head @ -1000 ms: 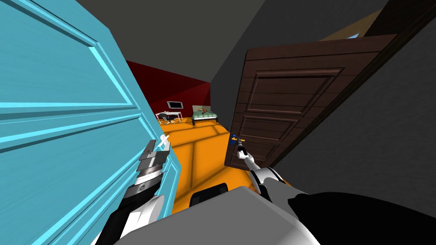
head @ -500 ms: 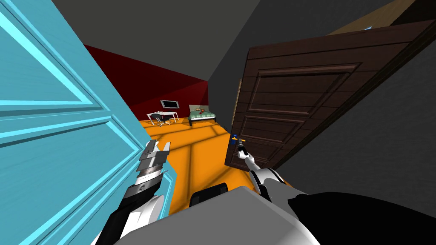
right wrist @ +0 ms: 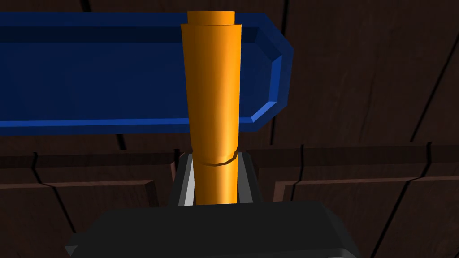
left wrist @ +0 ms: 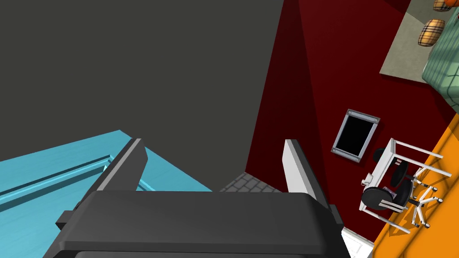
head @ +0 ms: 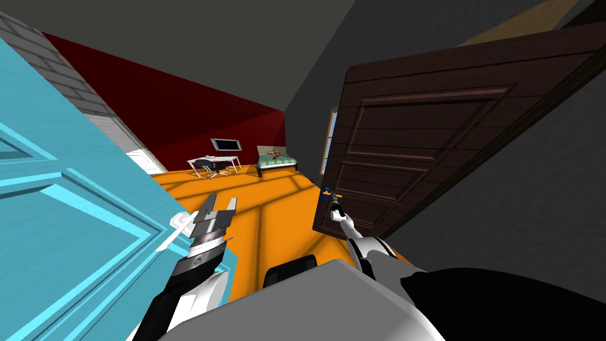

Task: Push the door open

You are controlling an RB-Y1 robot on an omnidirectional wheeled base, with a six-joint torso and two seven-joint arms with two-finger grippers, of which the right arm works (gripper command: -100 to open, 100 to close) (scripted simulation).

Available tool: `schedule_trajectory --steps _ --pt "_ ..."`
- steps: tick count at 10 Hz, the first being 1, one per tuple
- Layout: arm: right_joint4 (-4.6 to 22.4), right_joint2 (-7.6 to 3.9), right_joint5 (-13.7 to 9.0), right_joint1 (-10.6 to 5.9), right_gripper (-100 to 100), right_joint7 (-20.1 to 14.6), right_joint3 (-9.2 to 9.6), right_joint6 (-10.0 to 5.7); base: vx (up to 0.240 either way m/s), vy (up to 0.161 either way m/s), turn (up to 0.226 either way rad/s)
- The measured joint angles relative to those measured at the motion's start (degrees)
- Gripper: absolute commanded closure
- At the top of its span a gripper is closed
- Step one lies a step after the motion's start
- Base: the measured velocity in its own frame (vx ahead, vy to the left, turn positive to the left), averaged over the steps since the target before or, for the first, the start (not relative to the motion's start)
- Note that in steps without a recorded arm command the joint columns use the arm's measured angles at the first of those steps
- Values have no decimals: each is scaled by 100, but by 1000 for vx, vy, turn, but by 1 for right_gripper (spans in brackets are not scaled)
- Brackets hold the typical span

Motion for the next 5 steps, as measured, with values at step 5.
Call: schedule_trajectory --steps 5 --pt "252 -70 14 -120 100 -21 -104 -130 132 26 -81"
